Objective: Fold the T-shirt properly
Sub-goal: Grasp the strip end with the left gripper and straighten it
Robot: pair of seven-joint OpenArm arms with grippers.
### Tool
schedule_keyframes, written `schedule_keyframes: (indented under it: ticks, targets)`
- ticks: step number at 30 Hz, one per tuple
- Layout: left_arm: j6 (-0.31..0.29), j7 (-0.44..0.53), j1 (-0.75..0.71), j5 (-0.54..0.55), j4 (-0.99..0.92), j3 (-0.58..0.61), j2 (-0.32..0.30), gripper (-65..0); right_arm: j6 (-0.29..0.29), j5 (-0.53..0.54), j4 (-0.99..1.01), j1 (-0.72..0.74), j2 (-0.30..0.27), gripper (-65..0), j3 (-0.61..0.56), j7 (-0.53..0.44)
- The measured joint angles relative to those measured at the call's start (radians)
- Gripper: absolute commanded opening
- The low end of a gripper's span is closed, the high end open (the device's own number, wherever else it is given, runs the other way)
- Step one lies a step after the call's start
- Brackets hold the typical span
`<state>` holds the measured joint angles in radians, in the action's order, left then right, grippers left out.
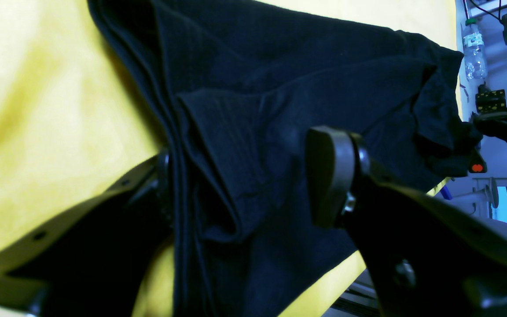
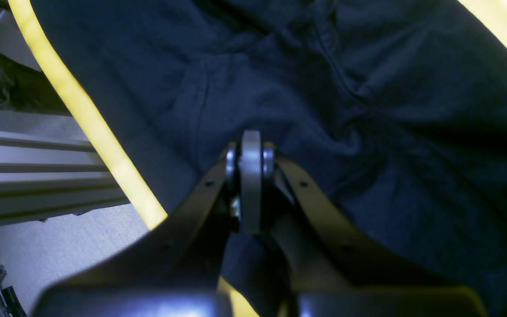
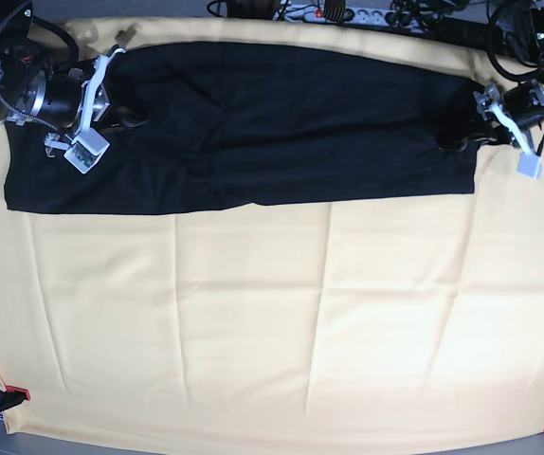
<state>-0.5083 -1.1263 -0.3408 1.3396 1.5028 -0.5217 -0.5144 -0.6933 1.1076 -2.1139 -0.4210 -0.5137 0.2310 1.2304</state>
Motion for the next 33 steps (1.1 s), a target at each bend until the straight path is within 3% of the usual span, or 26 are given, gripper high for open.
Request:
schedule_keyframes:
  ticks: [2,4,6,8,9,14,23,33]
  targets:
    - [0.0,-0.003,0.003,0.0,0.0,0.0,0.003,-26.4,0.0,0.0,0.0,0.0,0.0,-65.0,0.0,0.0]
    - [0.0,0.001,0.009,-0.008,0.0,0.0,0.003,-32.6,0.0,0.0,0.0,0.0,0.0,-65.0,0.0,0.0]
    - [0.002,0.006,0.021,-0.065,-0.001,0.003,0.005,-44.7,0.0,0.0,0.0,0.0,0.0,-65.0,0.0,0.0]
    - [0.022,0.027,0.038,-0.122,-0.002,0.004,0.006,-61.7,0.0,0.0,0.0,0.0,0.0,-65.0,0.0,0.0]
    - [0.043,0.035,0.049,-0.15,-0.003,0.005,0.009,-65.0,0.0,0.0,0.0,0.0,0.0,-65.0,0.0,0.0]
    - [0.1,0.047,0.096,-0.22,-0.004,0.005,0.013,-65.0,0.0,0.0,0.0,0.0,0.0,-65.0,0.0,0.0]
    - [0.105,0.037,0.102,-0.246,-0.004,-0.044,-0.006,-65.0,0.0,0.0,0.0,0.0,0.0,-65.0,0.0,-0.037]
    - [0.105,0.026,0.1,-0.248,-0.005,-0.161,-0.169,-65.0,0.0,0.0,0.0,0.0,0.0,-65.0,0.0,-0.038]
